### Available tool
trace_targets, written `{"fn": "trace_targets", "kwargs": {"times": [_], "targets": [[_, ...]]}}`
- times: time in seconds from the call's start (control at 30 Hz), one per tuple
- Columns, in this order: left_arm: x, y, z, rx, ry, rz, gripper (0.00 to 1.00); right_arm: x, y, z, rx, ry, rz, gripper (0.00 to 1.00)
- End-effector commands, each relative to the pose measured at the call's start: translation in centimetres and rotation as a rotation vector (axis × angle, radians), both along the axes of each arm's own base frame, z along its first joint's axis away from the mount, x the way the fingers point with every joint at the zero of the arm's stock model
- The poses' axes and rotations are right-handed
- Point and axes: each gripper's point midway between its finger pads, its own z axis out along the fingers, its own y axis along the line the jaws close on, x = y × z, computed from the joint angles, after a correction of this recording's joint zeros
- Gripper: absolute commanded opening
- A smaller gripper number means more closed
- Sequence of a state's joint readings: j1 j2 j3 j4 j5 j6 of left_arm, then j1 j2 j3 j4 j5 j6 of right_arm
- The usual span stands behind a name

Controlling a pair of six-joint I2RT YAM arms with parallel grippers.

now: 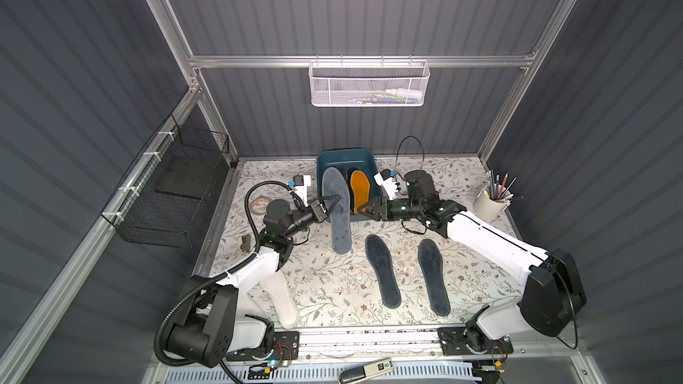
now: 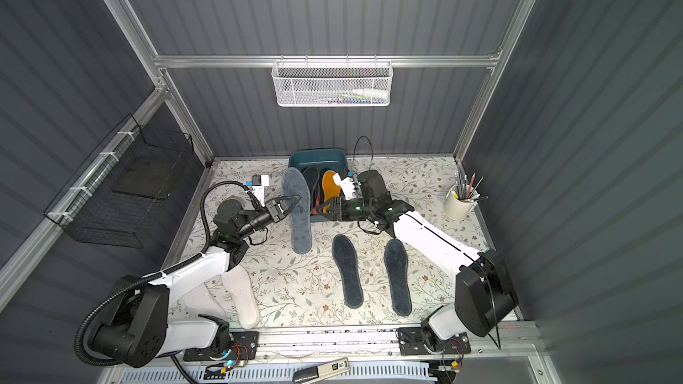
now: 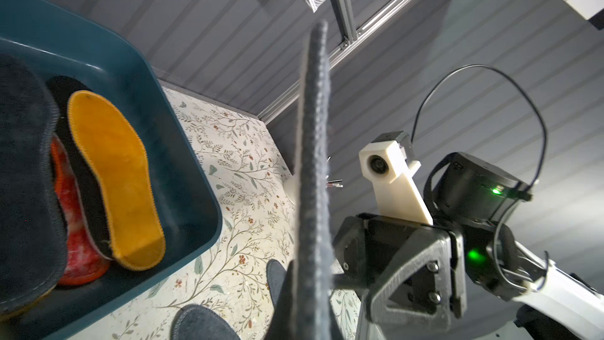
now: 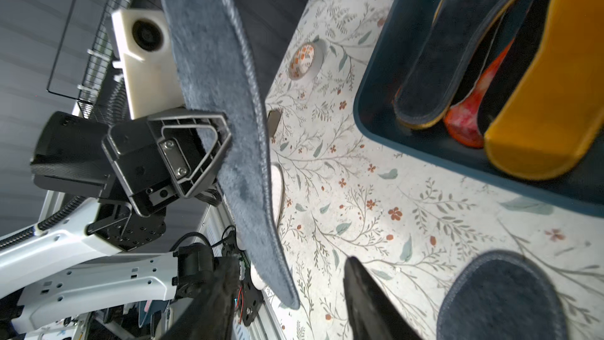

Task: Put the insoles into the storage box
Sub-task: Place the insole in the storage box.

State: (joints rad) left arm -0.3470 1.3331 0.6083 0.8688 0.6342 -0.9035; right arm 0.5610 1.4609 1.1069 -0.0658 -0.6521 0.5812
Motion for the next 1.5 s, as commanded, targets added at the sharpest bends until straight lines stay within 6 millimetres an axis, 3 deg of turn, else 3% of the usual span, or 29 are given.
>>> {"fn": "trace_targets", "kwargs": {"times": [0.0,0.43,0.9,0.97,1.0,1.07,1.1,1.23,1.3,1.4,1.47], "targets": [[-0.6,-0.8,2.6,-0.054,-0.071,-0.084,0.0,-0.7,0.8,2.3,0.1,-0.069,0.072,0.58],[-0.9,-1.0,3.3,-0.085,-0.084,-0.115,0.0,-0.9,3.8,1.3,0.209,-0.028,0.165,0.55],[-0.6,-0.9,3.0,-0.099,-0.067,-0.104,0.0,-1.0,5.2,2.1,0.258,0.0,0.191,0.01],[-0.6,-0.9,3.0,-0.094,-0.071,-0.1,0.11,-0.4,4.9,1.6,0.225,0.01,0.157,0.0],[-0.6,-0.9,3.0,-0.088,-0.069,-0.097,0.28,-0.1,4.7,1.4,0.208,0.011,0.143,0.0],[-0.7,-0.8,2.9,-0.071,-0.068,-0.093,0.86,0.8,4.1,0.8,0.173,0.02,0.104,0.0],[-0.8,-0.8,2.9,-0.06,-0.068,-0.088,0.99,1.2,3.7,0.7,0.163,0.021,0.087,0.0],[-0.7,0.1,2.5,0.027,-0.059,-0.013,1.0,3.7,1.5,-0.1,0.072,0.029,-0.001,0.0],[-0.1,1.5,1.3,0.121,-0.008,0.094,1.0,5.2,0.4,-0.6,0.006,0.039,-0.044,0.0],[0.9,5.9,-1.9,0.325,0.116,0.355,1.0,7.1,-0.8,-1.5,-0.091,0.048,-0.088,0.0],[0.2,8.3,-3.0,0.399,0.152,0.462,1.0,8.5,-1.3,-2.2,-0.15,0.047,-0.113,0.0]]}}
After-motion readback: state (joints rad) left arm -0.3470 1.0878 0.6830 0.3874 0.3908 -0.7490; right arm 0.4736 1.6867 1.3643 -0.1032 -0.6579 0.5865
